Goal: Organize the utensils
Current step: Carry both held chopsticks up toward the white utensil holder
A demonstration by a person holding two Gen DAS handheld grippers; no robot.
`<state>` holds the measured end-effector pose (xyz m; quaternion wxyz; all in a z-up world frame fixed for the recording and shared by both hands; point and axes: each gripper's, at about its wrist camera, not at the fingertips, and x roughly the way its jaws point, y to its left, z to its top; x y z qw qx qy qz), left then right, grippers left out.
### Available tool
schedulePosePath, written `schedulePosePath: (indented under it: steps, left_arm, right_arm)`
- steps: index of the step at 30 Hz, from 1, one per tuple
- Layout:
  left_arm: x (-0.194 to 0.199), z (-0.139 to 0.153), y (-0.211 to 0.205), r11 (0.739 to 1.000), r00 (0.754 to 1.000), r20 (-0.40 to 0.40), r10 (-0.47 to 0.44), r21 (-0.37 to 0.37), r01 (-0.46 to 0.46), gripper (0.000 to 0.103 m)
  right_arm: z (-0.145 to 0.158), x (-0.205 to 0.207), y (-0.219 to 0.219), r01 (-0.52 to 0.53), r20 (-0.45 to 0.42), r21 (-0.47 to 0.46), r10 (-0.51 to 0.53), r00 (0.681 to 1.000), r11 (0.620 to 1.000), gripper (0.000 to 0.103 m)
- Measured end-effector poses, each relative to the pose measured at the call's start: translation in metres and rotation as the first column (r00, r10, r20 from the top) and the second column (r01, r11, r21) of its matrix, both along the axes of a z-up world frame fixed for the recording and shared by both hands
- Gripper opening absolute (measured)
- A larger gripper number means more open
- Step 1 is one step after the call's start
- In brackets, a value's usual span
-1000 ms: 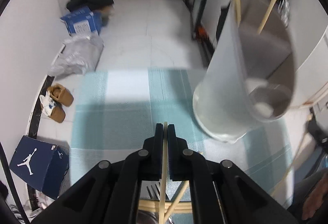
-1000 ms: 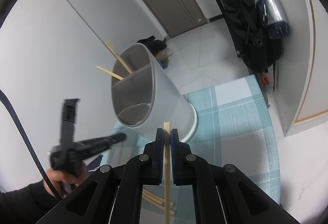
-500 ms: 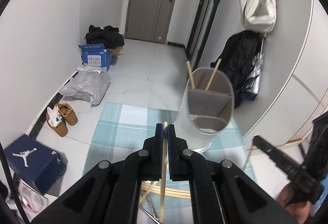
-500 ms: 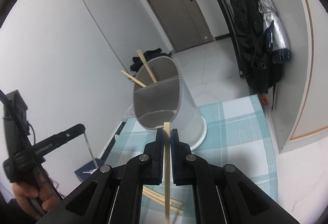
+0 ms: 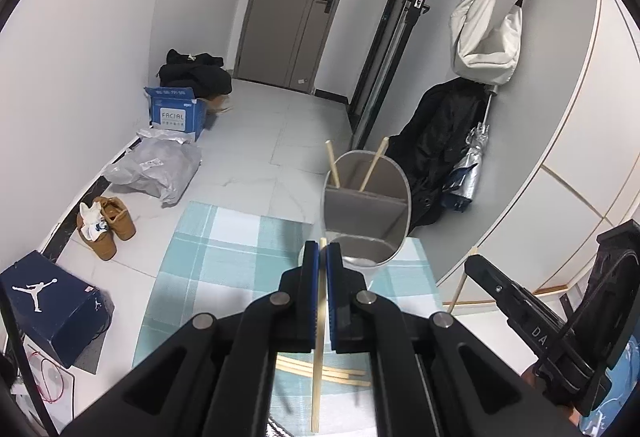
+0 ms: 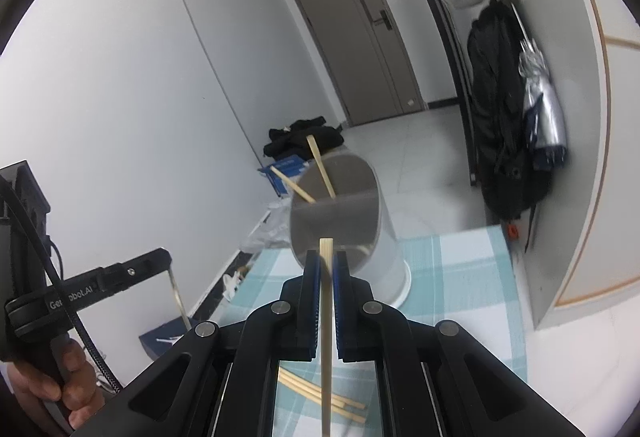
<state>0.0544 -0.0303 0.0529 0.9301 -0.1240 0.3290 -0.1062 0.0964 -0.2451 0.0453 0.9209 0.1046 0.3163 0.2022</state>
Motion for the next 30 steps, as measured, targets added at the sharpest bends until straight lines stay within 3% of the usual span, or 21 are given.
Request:
schedulePosePath:
  steps: [8,19,30]
  left_arm:
    - [0.014,0.031,-0.007,0.998,0.999,0.027,-0.042,-0.040,0.043,0.001]
    - [0.055,0.076,-0.002,0.993,0.993,0.115,-0.041,-0.104,0.053,0.001]
    - [0.108,0.096,0.003,0.981,0.988,0.143,-0.054,-0.177,0.079,0.000]
  right_arm:
    - [0.040,0.015,0.002,-0.024,0.040,0.006,0.023,0.999,1.000,0.005]
    - [0.106,0.070,0.022,-0.081,0.125,-0.022,0.083,0.989,0.996,0.005]
    - [0.138,0.136,0.040,-0.065,0.202,-0.065,0.077,0.976,0.996,0.005]
